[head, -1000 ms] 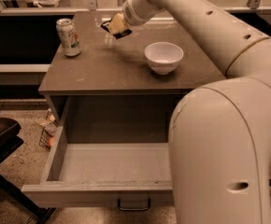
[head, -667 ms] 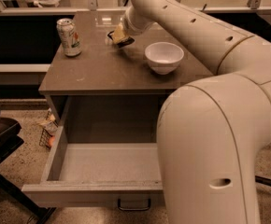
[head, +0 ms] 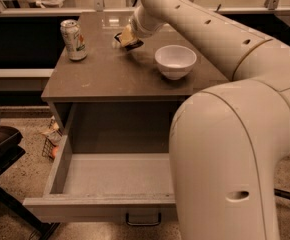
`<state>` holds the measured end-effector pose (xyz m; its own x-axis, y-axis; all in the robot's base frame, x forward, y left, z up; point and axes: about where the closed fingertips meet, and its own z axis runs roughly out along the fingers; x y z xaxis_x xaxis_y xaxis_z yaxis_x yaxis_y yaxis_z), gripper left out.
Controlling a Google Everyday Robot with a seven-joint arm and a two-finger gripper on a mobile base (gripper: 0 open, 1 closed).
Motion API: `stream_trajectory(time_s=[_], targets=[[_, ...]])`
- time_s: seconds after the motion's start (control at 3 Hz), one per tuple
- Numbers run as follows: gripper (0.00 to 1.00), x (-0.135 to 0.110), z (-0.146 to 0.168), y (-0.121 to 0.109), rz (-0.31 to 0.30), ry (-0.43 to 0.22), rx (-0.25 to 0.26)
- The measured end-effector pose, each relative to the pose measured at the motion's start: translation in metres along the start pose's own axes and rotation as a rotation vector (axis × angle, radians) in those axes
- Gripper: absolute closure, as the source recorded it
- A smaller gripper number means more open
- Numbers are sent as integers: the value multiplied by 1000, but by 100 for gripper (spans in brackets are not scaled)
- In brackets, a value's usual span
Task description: Pick rxbar chocolate from top drawer and place on counter
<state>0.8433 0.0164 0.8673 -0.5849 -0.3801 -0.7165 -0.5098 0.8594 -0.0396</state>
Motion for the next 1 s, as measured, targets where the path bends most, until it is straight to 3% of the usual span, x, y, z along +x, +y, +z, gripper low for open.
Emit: stream_trajectory(time_s=[0.33, 0.67, 1.0], targets=[[21, 2, 4, 2, -1, 5, -4], [0, 3, 6, 4, -2, 8, -6], [0, 3, 7, 4, -2, 9, -6]])
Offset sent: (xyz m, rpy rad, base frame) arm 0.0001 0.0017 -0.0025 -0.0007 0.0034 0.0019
